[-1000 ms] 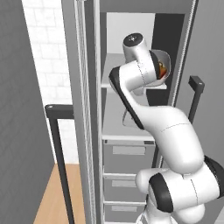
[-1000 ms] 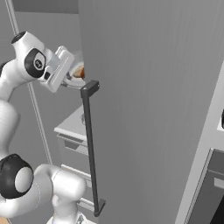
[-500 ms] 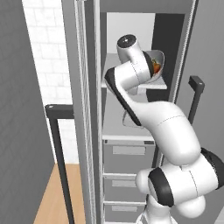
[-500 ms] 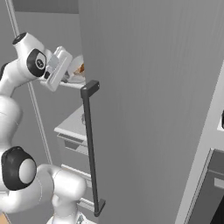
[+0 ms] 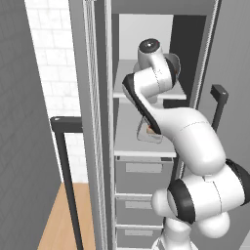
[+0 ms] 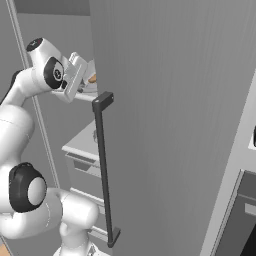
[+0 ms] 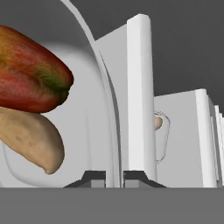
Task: Take the meat container that has the steak and place it on the second highest rack of the freezer. Then take the vegetable container that has the bell pepper and sweet potato and place it on the highest rack of the freezer.
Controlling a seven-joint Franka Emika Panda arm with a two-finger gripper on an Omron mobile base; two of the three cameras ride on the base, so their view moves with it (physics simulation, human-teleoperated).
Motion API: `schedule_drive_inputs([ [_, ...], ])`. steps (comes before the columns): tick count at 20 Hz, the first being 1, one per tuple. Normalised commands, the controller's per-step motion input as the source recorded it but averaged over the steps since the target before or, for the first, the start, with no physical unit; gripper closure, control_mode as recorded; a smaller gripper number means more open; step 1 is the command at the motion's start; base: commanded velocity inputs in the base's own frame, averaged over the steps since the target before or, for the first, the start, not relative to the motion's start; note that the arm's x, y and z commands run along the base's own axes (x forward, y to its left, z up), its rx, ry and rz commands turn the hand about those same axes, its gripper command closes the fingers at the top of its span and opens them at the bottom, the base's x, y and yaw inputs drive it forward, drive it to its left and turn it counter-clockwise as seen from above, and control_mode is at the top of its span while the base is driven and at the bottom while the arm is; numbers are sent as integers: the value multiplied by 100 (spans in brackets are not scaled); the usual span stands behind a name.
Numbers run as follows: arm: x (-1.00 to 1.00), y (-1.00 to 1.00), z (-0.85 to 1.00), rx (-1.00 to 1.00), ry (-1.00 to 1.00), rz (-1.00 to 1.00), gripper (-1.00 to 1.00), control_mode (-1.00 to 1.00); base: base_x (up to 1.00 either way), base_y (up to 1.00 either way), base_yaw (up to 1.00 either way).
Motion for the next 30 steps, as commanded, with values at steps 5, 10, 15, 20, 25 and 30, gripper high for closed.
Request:
schedule_drive_inputs([
  [5,75,-31,0,0,0,0,100,-100,0,0,0],
  [10,64,-16,-3,0,0,0,100,-100,0,0,0],
  [15,10,-2,-20,0,0,0,100,-100,0,0,0],
  [20,0,0,-3,0,0,0,100,-100,0,0,0],
  [25,0,0,0,0,0,0,-100,-100,0,0,0],
  [30,0,0,0,0,0,0,-100,-100,0,0,0],
])
